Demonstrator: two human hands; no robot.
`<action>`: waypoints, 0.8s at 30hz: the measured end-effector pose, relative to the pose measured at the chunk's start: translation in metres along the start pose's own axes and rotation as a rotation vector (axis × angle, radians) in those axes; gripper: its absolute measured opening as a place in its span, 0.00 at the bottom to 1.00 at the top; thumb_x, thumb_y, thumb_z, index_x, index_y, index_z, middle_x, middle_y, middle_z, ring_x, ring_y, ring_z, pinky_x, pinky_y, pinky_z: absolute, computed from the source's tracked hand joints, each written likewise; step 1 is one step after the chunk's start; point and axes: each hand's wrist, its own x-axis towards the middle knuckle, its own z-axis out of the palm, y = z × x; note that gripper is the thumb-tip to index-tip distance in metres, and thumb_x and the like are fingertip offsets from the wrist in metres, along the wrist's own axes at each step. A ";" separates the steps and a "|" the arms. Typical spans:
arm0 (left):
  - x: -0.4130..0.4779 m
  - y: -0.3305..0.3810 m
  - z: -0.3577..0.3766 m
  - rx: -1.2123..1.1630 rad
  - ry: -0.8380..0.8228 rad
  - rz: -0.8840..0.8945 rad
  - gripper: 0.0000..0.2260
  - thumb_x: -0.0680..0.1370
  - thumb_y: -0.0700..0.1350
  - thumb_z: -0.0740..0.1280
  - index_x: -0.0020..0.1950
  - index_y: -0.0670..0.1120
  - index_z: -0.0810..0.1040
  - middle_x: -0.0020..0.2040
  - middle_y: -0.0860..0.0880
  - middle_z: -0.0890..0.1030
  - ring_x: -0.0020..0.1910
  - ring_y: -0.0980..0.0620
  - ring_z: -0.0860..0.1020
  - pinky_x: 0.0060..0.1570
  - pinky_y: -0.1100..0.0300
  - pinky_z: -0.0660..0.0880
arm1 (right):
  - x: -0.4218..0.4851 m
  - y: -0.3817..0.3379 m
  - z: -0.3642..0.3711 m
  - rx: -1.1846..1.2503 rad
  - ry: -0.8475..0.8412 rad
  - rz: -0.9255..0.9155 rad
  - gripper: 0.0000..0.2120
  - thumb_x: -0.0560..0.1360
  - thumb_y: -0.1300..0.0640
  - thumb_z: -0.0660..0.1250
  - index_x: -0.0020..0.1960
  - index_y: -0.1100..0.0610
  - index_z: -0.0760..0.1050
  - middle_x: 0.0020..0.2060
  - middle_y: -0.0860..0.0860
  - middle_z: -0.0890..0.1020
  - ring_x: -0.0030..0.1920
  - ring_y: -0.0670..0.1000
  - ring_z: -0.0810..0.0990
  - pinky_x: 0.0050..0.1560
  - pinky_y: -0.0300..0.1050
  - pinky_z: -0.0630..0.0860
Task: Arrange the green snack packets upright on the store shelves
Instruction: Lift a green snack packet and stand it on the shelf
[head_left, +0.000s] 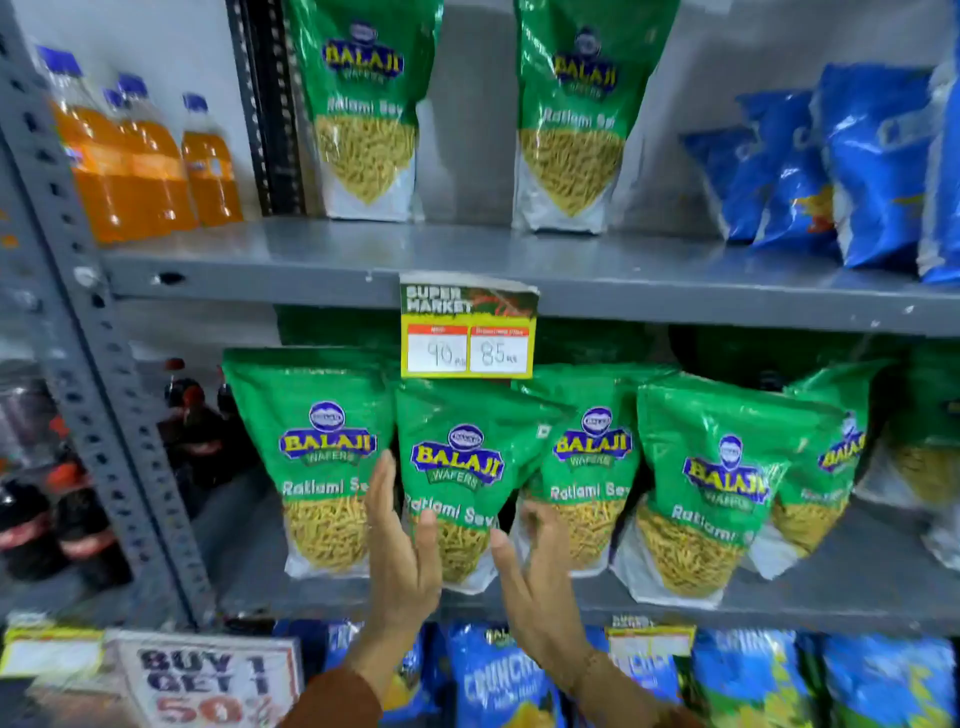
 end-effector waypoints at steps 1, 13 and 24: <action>-0.007 -0.003 0.002 -0.046 -0.007 -0.133 0.28 0.78 0.62 0.51 0.74 0.49 0.54 0.73 0.66 0.56 0.74 0.58 0.58 0.70 0.65 0.58 | 0.001 0.002 0.007 0.061 -0.027 0.084 0.22 0.74 0.30 0.52 0.65 0.32 0.54 0.65 0.37 0.63 0.69 0.41 0.61 0.70 0.39 0.56; -0.020 -0.019 0.002 0.067 -0.164 -0.572 0.30 0.72 0.69 0.56 0.66 0.52 0.66 0.64 0.54 0.73 0.61 0.52 0.72 0.59 0.55 0.68 | 0.013 0.024 0.033 0.259 -0.266 0.254 0.23 0.76 0.37 0.58 0.68 0.40 0.62 0.68 0.44 0.71 0.69 0.44 0.68 0.71 0.55 0.65; -0.069 0.073 -0.038 0.024 -0.013 -0.434 0.20 0.69 0.62 0.62 0.59 0.57 0.69 0.50 0.60 0.78 0.48 0.69 0.76 0.45 0.76 0.70 | -0.065 -0.038 -0.022 0.440 -0.258 0.288 0.15 0.74 0.37 0.59 0.60 0.34 0.71 0.59 0.38 0.80 0.62 0.43 0.76 0.66 0.55 0.71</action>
